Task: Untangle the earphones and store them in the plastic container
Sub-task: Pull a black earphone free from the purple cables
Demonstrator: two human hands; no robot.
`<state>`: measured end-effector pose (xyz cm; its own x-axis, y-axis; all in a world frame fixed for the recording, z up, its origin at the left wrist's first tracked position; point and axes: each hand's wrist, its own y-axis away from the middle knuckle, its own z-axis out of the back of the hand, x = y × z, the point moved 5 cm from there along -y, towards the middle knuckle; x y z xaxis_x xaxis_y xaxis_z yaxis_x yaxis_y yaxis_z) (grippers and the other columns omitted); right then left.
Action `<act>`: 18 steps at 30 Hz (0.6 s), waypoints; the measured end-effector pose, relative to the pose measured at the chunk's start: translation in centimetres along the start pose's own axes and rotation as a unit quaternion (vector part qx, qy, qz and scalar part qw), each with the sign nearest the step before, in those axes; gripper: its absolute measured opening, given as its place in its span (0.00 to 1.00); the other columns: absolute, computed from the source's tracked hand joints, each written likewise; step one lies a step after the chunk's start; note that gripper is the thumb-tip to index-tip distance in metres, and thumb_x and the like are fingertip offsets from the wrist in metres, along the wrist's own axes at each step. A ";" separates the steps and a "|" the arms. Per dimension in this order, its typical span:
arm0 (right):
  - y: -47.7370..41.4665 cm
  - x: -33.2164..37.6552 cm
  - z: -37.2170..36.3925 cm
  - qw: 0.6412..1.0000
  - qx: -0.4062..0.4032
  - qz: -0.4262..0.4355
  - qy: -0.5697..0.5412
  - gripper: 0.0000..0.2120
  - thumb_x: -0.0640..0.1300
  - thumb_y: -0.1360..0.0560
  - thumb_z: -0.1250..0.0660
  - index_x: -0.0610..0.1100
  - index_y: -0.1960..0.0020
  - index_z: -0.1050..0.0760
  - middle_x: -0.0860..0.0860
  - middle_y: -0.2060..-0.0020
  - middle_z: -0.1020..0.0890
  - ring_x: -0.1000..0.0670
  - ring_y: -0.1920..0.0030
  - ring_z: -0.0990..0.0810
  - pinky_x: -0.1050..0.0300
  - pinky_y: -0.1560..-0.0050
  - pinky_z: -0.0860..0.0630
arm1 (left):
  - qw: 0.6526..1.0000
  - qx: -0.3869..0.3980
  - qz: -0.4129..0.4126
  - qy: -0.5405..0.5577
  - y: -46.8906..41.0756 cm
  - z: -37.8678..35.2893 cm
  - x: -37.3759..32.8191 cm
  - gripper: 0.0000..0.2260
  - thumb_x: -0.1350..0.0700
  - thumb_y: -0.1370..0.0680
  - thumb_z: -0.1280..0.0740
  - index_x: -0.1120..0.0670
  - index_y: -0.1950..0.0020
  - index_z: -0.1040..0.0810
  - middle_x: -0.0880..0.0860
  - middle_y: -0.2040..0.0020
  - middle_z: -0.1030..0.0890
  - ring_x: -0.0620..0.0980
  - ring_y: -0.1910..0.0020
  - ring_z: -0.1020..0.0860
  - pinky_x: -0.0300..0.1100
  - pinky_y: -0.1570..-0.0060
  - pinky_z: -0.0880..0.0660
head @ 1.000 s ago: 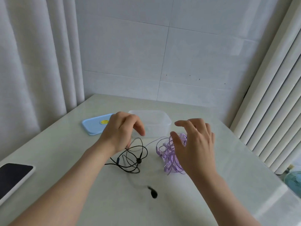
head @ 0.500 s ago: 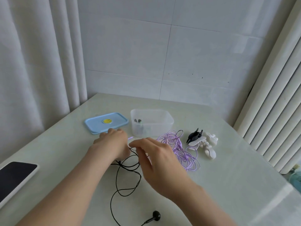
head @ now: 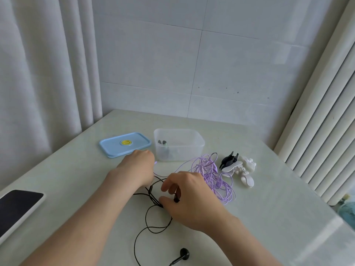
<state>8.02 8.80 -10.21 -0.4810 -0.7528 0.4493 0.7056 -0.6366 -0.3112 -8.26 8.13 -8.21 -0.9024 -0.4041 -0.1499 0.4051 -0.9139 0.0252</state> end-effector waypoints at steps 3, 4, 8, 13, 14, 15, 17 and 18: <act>0.0 -0.1 0.0 1.000 0.010 -0.006 0.004 0.10 0.45 0.25 0.31 0.54 0.45 0.18 0.58 0.57 0.21 0.57 0.57 0.24 0.60 0.54 0.22 | 1.000 0.017 -0.011 -0.023 -0.1 -0.5 0.1 0.10 0.63 0.18 0.40 0.53 0.58 0.35 0.52 0.58 0.31 0.51 0.59 0.27 0.44 0.59 0.31; 0.0 -0.1 0.0 1.000 0.005 -0.006 0.004 0.12 0.42 0.25 0.33 0.53 0.45 0.18 0.58 0.58 0.21 0.58 0.57 0.25 0.64 0.54 0.24 | 0.999 0.018 -0.017 -0.041 -0.1 -0.6 0.0 0.09 0.64 0.19 0.40 0.53 0.56 0.34 0.51 0.58 0.31 0.53 0.56 0.27 0.46 0.56 0.31; -0.1 -0.1 0.8 0.998 -0.057 -0.019 -0.023 0.13 0.37 0.28 0.34 0.51 0.48 0.19 0.56 0.63 0.22 0.56 0.61 0.25 0.69 0.59 0.30 | 0.996 -0.048 -0.064 -0.035 0.3 0.3 -1.2 0.07 0.65 0.20 0.40 0.56 0.44 0.35 0.52 0.57 0.29 0.56 0.53 0.28 0.49 0.51 0.31; 0.1 -0.4 2.2 0.988 -0.132 -0.035 -0.066 0.08 0.38 0.27 0.31 0.51 0.53 0.22 0.53 0.70 0.20 0.53 0.64 0.22 0.62 0.62 0.25 | 0.976 -0.120 -0.100 0.151 0.1 1.4 -2.2 0.03 0.59 0.17 0.45 0.55 0.47 0.32 0.53 0.54 0.23 0.58 0.52 0.25 0.53 0.53 0.27; 0.1 -0.4 2.5 0.987 -0.143 -0.032 -0.068 0.07 0.40 0.26 0.31 0.51 0.53 0.21 0.54 0.69 0.19 0.53 0.64 0.21 0.61 0.60 0.24 | 0.970 -0.152 -0.099 0.161 0.0 1.7 -2.1 0.06 0.57 0.16 0.46 0.54 0.50 0.31 0.52 0.55 0.22 0.57 0.52 0.25 0.54 0.51 0.27; 0.2 -0.4 2.8 0.985 -0.157 -0.024 -0.070 0.06 0.41 0.26 0.30 0.51 0.53 0.21 0.54 0.69 0.19 0.53 0.65 0.20 0.59 0.60 0.22 | 0.966 -0.186 -0.099 0.153 -0.1 2.1 -2.0 0.09 0.56 0.16 0.47 0.53 0.51 0.29 0.52 0.55 0.22 0.57 0.52 0.25 0.54 0.49 0.26; 0.4 0.1 3.4 0.978 -0.192 0.006 -0.078 0.05 0.40 0.25 0.29 0.50 0.54 0.19 0.55 0.70 0.18 0.53 0.66 0.19 0.58 0.61 0.22 | 0.957 -0.251 -0.092 0.111 -0.2 2.5 -1.6 0.10 0.58 0.18 0.45 0.52 0.51 0.25 0.51 0.54 0.20 0.57 0.49 0.25 0.54 0.48 0.27; 0.6 0.5 3.8 0.973 -0.212 0.027 -0.089 0.05 0.39 0.25 0.29 0.49 0.53 0.19 0.56 0.71 0.19 0.53 0.67 0.19 0.60 0.63 0.22 | 0.954 -0.273 -0.085 0.087 -0.3 2.6 -1.4 0.09 0.59 0.19 0.43 0.52 0.50 0.23 0.52 0.53 0.20 0.57 0.48 0.25 0.53 0.49 0.28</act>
<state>10.15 8.70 -6.99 -0.3253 -0.7702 0.5486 0.4308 -0.6372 -0.6391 -7.52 8.85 -5.40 -0.9430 -0.1956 -0.2692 0.3140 -0.7909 -0.5253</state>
